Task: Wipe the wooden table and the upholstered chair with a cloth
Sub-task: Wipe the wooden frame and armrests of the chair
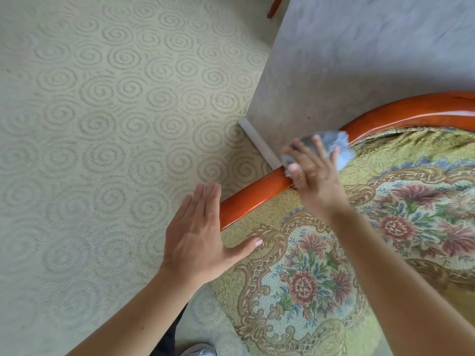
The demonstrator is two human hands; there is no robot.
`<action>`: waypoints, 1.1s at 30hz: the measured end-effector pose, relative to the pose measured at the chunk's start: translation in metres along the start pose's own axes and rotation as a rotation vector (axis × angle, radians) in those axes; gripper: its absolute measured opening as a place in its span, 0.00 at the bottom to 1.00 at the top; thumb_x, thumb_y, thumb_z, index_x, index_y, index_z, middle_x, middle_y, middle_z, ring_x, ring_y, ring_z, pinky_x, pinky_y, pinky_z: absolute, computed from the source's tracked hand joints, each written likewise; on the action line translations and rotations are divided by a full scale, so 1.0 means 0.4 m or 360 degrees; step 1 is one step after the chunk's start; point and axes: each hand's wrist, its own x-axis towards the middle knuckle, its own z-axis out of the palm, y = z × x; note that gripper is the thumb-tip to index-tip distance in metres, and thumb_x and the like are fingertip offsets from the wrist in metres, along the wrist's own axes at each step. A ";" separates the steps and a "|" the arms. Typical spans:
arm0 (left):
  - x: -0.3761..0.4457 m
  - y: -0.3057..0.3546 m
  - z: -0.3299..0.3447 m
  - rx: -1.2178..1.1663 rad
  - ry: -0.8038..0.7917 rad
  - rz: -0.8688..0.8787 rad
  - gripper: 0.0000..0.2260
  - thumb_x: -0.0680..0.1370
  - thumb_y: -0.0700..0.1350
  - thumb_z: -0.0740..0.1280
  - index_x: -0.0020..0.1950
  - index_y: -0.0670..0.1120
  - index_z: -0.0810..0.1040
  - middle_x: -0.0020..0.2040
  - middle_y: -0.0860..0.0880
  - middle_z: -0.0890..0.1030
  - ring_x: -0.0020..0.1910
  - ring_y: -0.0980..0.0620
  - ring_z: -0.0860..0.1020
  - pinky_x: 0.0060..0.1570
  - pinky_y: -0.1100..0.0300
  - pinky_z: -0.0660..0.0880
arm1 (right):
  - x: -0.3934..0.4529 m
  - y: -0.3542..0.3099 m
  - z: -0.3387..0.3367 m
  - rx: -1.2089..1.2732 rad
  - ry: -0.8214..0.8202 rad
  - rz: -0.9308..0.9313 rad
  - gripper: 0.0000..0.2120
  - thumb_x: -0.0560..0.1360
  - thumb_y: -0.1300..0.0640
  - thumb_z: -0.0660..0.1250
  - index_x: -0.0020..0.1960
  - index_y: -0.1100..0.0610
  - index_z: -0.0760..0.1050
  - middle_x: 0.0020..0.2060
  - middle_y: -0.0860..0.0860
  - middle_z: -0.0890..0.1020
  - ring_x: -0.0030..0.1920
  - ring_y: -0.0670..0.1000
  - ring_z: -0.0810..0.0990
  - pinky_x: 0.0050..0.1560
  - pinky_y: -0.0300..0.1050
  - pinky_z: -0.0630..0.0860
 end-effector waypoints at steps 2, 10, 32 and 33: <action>0.016 0.012 -0.008 -0.0046 0.0004 0.0017 0.57 0.68 0.83 0.47 0.81 0.40 0.54 0.80 0.43 0.61 0.79 0.47 0.60 0.77 0.51 0.56 | -0.045 -0.060 0.032 0.0192 -0.0014 -0.0096 0.22 0.85 0.46 0.47 0.76 0.46 0.65 0.77 0.43 0.62 0.80 0.47 0.44 0.77 0.57 0.33; 0.108 0.074 -0.039 -0.0101 0.0114 0.0102 0.50 0.73 0.79 0.50 0.79 0.41 0.59 0.76 0.40 0.69 0.75 0.47 0.66 0.71 0.52 0.58 | -0.079 -0.072 0.022 0.0083 -0.0144 -0.0425 0.24 0.84 0.47 0.53 0.78 0.50 0.62 0.78 0.47 0.63 0.80 0.49 0.50 0.79 0.56 0.42; 0.515 0.489 -0.026 -0.0285 -0.0089 0.0738 0.51 0.71 0.81 0.43 0.82 0.47 0.42 0.83 0.47 0.51 0.78 0.56 0.50 0.71 0.56 0.50 | -0.036 0.462 -0.431 -0.0864 0.0702 0.0802 0.27 0.84 0.43 0.52 0.81 0.50 0.54 0.79 0.51 0.61 0.79 0.56 0.54 0.77 0.54 0.45; 0.525 0.503 -0.031 -0.0290 -0.0100 0.0747 0.50 0.71 0.81 0.42 0.82 0.48 0.41 0.83 0.47 0.50 0.78 0.55 0.50 0.71 0.55 0.49 | -0.056 0.475 -0.441 -0.0866 0.0723 0.0851 0.27 0.84 0.44 0.53 0.81 0.50 0.53 0.79 0.51 0.60 0.79 0.56 0.54 0.77 0.55 0.45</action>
